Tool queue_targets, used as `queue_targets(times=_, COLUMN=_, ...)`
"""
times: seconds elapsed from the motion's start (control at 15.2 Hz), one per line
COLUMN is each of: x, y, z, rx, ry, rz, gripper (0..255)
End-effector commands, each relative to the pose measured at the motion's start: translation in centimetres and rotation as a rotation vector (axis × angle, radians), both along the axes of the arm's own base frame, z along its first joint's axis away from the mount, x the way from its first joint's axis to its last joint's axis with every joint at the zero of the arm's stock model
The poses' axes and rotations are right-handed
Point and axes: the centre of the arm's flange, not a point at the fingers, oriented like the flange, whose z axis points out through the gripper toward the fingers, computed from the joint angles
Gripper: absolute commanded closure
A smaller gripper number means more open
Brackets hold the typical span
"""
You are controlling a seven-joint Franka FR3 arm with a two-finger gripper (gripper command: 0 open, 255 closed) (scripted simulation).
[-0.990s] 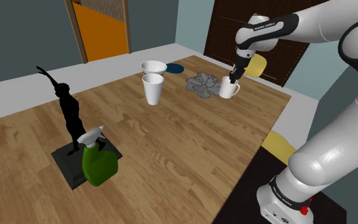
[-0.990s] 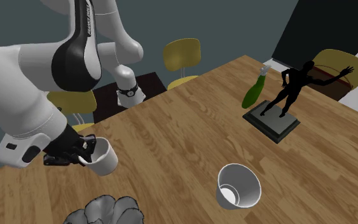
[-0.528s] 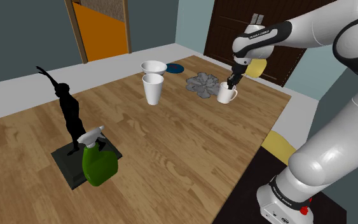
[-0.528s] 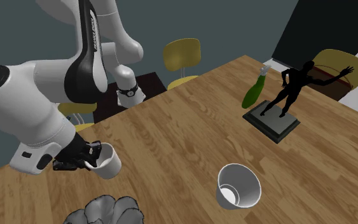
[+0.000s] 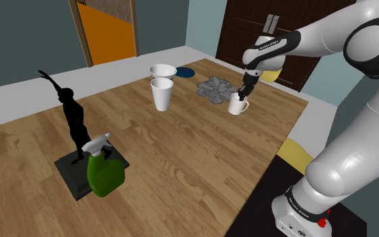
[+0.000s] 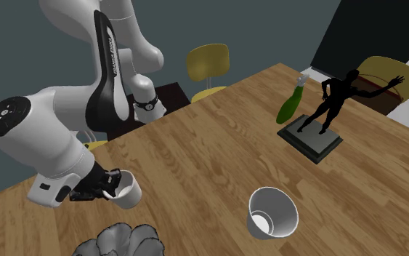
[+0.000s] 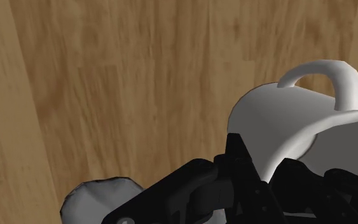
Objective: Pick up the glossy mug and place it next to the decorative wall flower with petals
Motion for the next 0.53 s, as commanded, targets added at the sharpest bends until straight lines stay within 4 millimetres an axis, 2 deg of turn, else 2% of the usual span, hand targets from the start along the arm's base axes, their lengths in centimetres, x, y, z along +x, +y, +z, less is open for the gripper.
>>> queue_targets(times=0.0, x=-0.01, y=0.01, z=-0.30, rx=0.000, ry=-0.001, rz=0.000, gripper=255)
queue_targets(times=0.33, x=-0.01, y=0.01, z=-0.30, rx=0.000, ry=-0.001, rz=0.000, gripper=255)
queue_targets(times=0.4, x=-0.01, y=0.01, z=-0.30, rx=0.000, ry=-0.001, rz=0.000, gripper=0)
queue_targets(times=0.46, x=-0.01, y=0.02, z=-0.30, rx=0.000, ry=-0.001, rz=0.000, gripper=0)
